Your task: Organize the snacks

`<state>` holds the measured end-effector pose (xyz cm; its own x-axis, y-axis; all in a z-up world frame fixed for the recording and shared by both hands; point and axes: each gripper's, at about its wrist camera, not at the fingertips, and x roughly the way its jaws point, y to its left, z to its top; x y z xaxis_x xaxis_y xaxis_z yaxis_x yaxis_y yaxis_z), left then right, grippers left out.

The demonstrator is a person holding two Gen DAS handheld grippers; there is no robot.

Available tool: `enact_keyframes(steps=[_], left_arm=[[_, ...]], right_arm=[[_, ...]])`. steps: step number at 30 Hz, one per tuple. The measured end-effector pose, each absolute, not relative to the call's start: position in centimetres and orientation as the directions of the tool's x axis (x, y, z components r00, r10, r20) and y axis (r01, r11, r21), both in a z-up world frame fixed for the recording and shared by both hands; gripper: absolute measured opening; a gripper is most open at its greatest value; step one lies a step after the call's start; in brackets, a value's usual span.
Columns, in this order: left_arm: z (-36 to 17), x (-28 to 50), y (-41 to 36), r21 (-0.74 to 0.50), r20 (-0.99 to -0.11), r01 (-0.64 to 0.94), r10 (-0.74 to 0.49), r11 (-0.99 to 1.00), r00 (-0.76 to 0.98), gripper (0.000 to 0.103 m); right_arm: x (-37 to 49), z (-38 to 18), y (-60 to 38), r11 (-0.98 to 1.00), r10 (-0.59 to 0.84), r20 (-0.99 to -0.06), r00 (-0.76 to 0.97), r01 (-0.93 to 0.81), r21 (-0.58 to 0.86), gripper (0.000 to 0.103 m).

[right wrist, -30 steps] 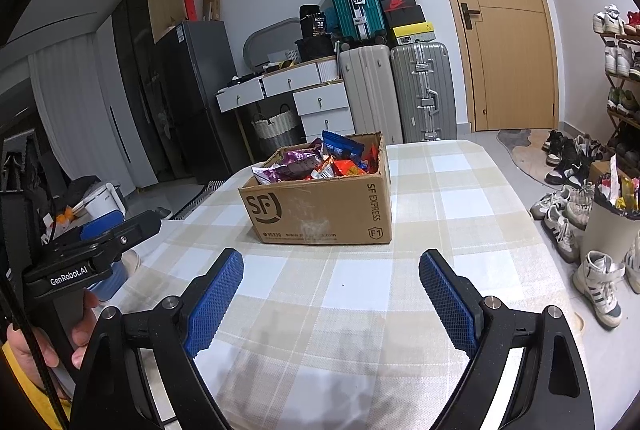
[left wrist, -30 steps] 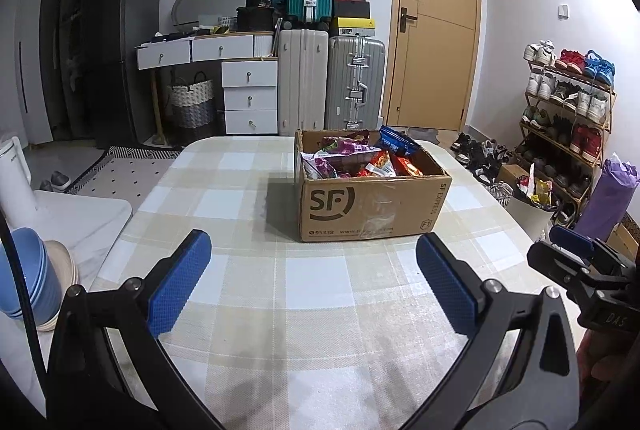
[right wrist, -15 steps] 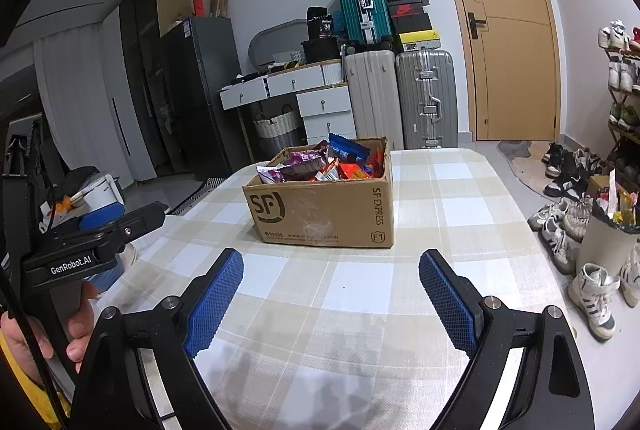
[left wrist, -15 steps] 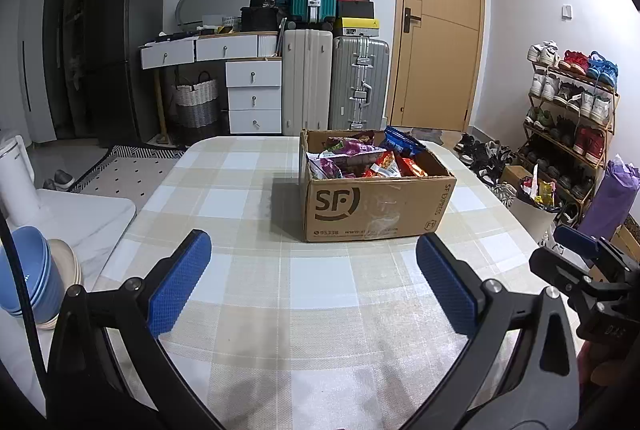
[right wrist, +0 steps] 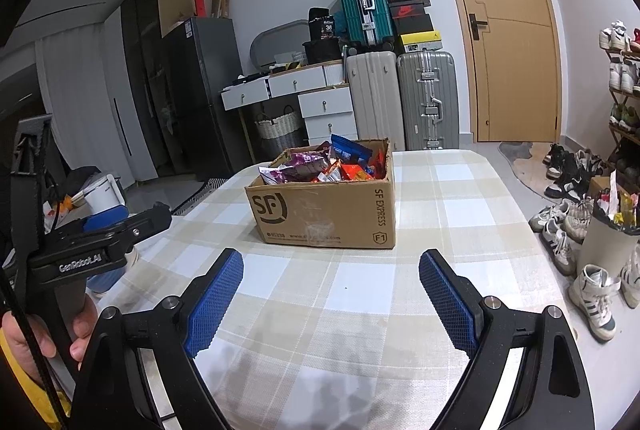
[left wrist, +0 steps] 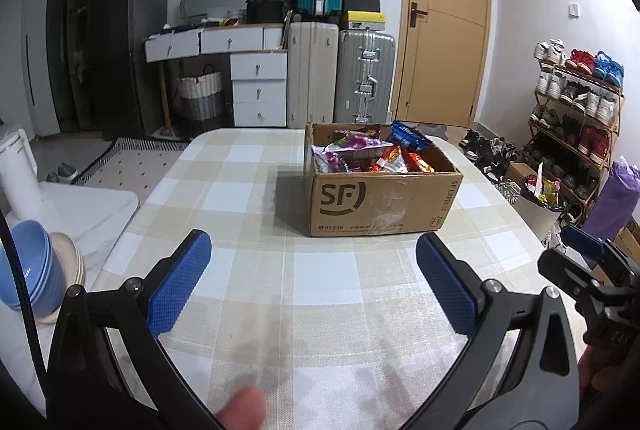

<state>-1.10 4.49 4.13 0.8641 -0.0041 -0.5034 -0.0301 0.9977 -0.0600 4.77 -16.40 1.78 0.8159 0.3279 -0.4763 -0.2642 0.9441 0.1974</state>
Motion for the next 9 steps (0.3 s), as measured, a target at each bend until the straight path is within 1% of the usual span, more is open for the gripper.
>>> enact_keyframes(steps=[5,9], left_arm=[[3.7,-0.8,5.6,-0.143,-0.514,-0.022,-0.056,0.990,0.856,0.102],[3.4,-0.4,6.8,-0.162,-0.511,-0.074,-0.020,0.984,0.859,0.102]], right_arm=[[4.8,1.7,-16.3,0.945,0.326,-0.478,0.815,-0.261,0.199,0.091],[4.8,1.6,-16.4,0.945,0.326,-0.481,0.814,-0.258,0.203,0.091]])
